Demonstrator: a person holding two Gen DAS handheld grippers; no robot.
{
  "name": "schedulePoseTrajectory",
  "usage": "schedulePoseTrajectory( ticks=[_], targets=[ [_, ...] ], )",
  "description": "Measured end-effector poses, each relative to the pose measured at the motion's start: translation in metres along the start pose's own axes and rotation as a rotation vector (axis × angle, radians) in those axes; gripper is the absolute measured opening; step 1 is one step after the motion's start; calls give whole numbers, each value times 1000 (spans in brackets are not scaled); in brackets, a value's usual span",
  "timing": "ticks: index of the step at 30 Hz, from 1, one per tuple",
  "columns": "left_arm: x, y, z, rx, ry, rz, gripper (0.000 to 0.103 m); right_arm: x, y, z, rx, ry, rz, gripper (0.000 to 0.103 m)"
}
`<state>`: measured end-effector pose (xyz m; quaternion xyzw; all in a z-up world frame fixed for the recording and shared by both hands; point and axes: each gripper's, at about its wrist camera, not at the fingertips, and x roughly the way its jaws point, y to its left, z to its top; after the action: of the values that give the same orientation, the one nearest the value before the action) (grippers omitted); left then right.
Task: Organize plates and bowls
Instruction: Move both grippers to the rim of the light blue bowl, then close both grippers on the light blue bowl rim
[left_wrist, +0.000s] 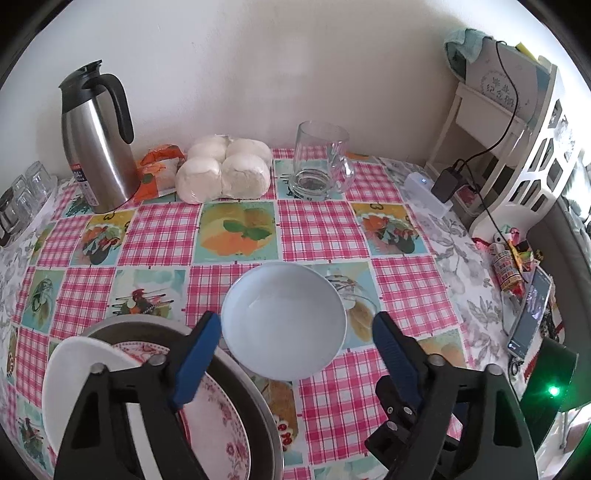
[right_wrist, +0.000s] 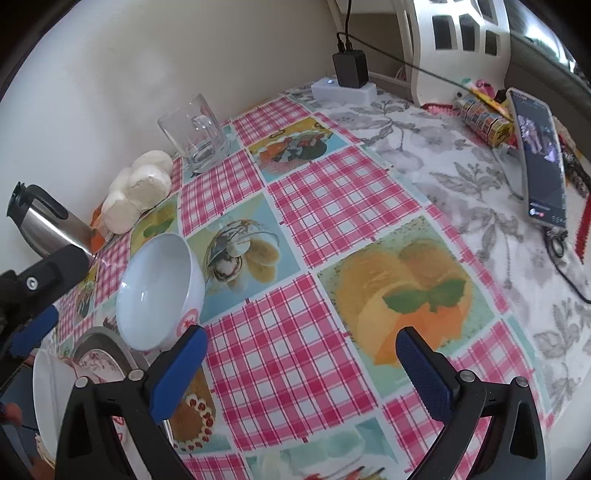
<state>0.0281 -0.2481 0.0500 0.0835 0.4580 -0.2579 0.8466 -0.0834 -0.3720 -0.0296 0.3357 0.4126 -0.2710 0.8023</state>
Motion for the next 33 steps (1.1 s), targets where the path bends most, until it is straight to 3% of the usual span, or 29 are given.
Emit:
schedulePoseTrajectory(
  ticks=[4,6,13,25,33],
  targets=[
    [11,1,2,-4,8,29,79,7,5,5,-2,-9,36,102],
    [17,2,4,-2,14,35,69,11,10,7,-7,-12,61,101],
    [32,3,4,10,31,57,62,24,29,9,-33,-12,123,90],
    [42,15,4,-11,47,74,59,47,45,10,-39,2,171,57],
    [43,22,7,-28,40,65,58,61,54,11,-12,15,240,28]
  ],
)
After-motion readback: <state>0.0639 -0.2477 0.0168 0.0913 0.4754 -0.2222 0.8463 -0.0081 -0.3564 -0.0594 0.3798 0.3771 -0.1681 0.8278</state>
